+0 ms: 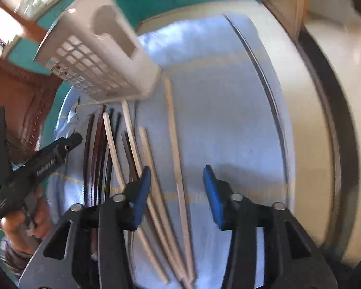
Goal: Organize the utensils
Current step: 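Grasp a dark brown chopstick with the left gripper while the right grasps a light wooden one, then lift both chopsticks over the white caddy and open both grippers to drop them in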
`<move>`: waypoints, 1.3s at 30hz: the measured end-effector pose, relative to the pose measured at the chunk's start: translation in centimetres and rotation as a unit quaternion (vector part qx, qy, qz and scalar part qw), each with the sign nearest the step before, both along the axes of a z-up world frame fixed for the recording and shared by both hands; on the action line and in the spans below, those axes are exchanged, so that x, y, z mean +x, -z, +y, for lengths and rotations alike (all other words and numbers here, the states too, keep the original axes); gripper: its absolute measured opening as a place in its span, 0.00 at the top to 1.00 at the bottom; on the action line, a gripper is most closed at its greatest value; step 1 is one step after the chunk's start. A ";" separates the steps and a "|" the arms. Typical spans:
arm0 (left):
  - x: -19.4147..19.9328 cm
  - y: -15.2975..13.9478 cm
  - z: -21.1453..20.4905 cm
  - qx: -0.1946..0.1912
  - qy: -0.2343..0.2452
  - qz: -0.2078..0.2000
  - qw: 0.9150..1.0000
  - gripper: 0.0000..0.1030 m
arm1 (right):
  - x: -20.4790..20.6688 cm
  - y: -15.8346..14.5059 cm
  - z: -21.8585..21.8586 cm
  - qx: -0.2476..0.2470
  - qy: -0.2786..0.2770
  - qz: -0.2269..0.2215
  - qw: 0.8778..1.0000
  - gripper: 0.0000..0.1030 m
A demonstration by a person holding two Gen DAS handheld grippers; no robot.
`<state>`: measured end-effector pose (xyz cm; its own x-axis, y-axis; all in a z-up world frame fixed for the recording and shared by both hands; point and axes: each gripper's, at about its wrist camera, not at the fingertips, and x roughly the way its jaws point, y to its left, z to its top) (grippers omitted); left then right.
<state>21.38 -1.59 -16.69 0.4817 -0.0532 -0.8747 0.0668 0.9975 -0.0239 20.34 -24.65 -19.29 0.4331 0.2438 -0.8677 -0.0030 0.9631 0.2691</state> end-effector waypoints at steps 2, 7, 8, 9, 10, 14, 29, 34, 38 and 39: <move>0.3 0.2 0.2 -0.002 0.001 0.006 1.000 0.47 | 1.9 0.0 0.8 -0.034 -0.009 -0.012 0.999 0.56; 1.5 1.5 -0.1 0.009 0.001 0.018 1.000 0.52 | 2.9 2.1 2.0 -0.058 -0.025 -0.017 0.998 0.56; 1.9 2.0 -0.1 0.012 0.001 0.024 1.000 0.55 | 2.8 2.4 2.5 -0.070 -0.031 -0.017 0.997 0.56; 2.3 2.4 0.0 0.014 0.002 0.027 1.000 0.56 | 2.6 2.3 3.1 -0.093 -0.040 -0.026 0.994 0.56; 2.9 2.8 0.0 0.015 0.002 0.029 0.999 0.56 | 2.5 2.4 3.5 -0.102 -0.047 -0.024 0.993 0.57; 5.1 3.1 0.0 0.018 -0.011 0.042 0.999 0.55 | 2.6 2.6 4.1 -0.119 -0.059 -0.031 0.991 0.59; 3.8 0.9 -1.9 0.013 -0.019 -0.013 1.000 0.93 | 0.8 -1.2 2.4 -0.052 -0.064 -0.095 0.992 0.94; 0.8 -3.6 -1.9 0.010 -0.005 -0.085 0.996 0.93 | -2.5 -6.6 0.5 -0.014 -0.071 -0.184 0.980 0.94; -2.8 -8.0 -1.8 -0.001 0.015 -0.146 0.989 0.93 | -5.2 -10.5 -0.7 0.010 -0.082 -0.241 0.967 0.94; -3.5 -9.3 -1.5 -0.007 0.020 -0.164 0.986 0.93 | -5.9 -11.4 -0.9 0.014 -0.084 -0.255 0.963 0.94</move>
